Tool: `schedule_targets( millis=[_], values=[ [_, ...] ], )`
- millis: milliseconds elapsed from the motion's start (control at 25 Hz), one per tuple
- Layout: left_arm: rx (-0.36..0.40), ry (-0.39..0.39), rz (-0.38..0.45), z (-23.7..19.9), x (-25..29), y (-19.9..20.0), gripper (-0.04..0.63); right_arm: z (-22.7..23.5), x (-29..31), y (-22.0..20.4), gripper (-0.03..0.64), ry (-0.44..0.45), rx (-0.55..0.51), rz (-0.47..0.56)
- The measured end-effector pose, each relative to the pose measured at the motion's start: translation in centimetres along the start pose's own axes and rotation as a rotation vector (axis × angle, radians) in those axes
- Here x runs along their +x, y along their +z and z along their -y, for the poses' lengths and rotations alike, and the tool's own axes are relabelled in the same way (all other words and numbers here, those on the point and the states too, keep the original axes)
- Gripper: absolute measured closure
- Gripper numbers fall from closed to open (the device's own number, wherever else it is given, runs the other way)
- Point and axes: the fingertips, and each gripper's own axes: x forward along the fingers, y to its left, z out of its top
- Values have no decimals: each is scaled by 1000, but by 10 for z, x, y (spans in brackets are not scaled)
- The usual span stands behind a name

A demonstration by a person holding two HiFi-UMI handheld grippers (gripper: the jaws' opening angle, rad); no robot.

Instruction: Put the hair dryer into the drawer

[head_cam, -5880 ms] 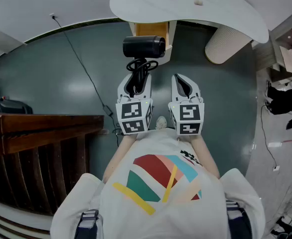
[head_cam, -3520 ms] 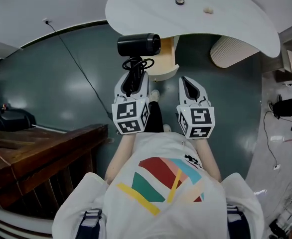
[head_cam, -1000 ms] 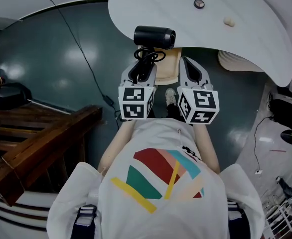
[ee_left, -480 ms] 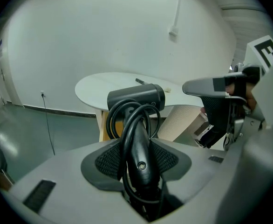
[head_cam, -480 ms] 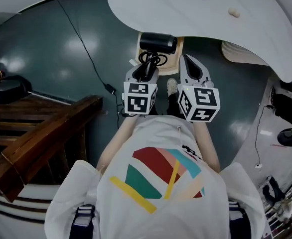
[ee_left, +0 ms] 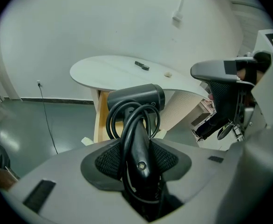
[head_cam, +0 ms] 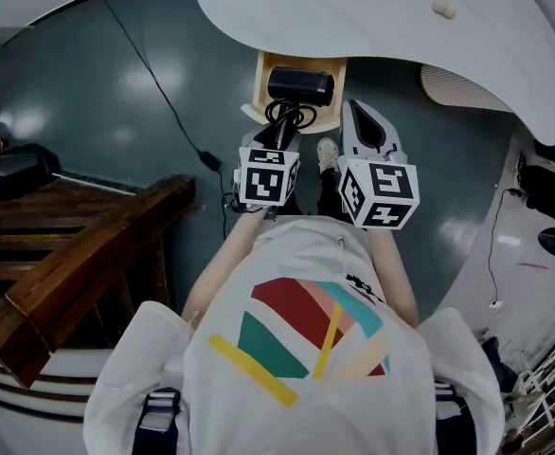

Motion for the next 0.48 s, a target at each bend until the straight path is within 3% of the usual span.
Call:
schedule_targets(
  millis=[480],
  values=[
    [11, -23, -92, -12, 18, -9, 402, 1, -1, 6, 606, -33, 10, 24]
  ],
)
